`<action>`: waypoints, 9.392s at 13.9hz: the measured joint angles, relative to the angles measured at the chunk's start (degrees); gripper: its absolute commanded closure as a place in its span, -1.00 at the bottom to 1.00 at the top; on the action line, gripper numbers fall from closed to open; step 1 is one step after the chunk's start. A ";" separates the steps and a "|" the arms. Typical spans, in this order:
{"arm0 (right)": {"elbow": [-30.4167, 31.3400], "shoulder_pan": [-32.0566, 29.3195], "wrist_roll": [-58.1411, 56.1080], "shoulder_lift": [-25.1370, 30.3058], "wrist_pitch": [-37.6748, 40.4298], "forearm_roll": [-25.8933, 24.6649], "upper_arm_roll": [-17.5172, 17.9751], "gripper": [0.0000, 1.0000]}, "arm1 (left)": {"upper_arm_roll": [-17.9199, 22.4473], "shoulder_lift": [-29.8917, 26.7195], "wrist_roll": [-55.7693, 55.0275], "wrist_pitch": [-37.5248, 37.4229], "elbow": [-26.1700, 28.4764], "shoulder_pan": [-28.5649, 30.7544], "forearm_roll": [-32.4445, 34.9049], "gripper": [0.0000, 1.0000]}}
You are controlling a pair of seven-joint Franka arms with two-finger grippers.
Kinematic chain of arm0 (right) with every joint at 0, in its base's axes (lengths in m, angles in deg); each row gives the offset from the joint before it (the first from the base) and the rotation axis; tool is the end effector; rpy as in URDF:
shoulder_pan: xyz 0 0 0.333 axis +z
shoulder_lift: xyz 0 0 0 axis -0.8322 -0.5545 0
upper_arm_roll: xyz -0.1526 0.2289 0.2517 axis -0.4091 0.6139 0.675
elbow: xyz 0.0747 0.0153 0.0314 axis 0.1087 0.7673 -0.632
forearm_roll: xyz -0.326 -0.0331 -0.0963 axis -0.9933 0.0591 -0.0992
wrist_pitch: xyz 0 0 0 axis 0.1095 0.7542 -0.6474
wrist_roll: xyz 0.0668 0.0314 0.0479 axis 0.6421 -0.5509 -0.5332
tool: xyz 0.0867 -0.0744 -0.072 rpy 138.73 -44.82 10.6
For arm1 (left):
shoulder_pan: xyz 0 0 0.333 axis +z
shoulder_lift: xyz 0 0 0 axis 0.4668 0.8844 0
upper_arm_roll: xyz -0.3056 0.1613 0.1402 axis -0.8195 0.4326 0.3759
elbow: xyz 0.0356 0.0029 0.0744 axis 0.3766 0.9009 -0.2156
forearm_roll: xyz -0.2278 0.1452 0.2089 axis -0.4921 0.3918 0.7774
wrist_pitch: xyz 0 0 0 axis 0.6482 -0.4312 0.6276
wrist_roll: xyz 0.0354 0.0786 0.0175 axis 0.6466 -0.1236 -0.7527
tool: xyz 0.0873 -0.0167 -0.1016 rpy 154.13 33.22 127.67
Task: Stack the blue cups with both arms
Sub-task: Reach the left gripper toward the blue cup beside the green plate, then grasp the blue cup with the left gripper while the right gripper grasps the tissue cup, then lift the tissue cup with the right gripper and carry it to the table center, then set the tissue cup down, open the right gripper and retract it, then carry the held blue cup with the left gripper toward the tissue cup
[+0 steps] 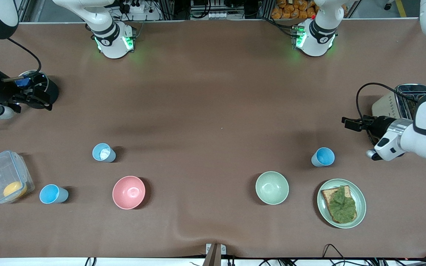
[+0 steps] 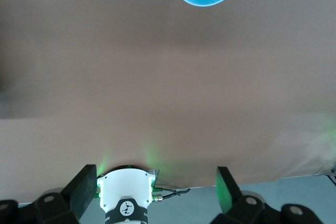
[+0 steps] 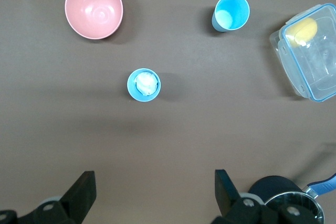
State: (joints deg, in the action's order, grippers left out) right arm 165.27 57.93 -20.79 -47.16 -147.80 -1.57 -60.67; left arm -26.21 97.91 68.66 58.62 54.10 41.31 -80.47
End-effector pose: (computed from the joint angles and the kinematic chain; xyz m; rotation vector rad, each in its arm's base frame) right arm 0.5045 -0.0021 0.6116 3.1330 0.1193 -0.0284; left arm 0.5806 0.0140 0.4022 2.7759 0.1484 -0.9448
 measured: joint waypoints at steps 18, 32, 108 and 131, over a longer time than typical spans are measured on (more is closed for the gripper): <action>0.00 0.00 0.03 0.00 0.08 0.00 0.00 -1.00 | 0.17 10.98 0.00 3.67 -1.18 -0.08 4.70 -1.00; 0.00 0.00 0.04 0.00 0.12 0.00 0.01 -1.00 | -0.09 12.26 0.00 10.88 -7.75 -2.79 15.22 -1.00; -17.75 27.44 19.44 -25.07 -0.86 9.42 -11.49 -1.00 | -0.06 15.35 -22.34 32.29 -2.58 -10.27 18.43 0.88; 2.69 -1.13 -1.48 1.66 2.68 3.89 -2.13 -1.00 | -1.44 -2.21 -48.91 54.51 20.32 -16.98 18.85 1.00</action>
State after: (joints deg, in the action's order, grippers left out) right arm 167.96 56.80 -22.26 -45.50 -145.12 2.32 -62.80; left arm -27.65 95.70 19.75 113.13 74.43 24.33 -61.61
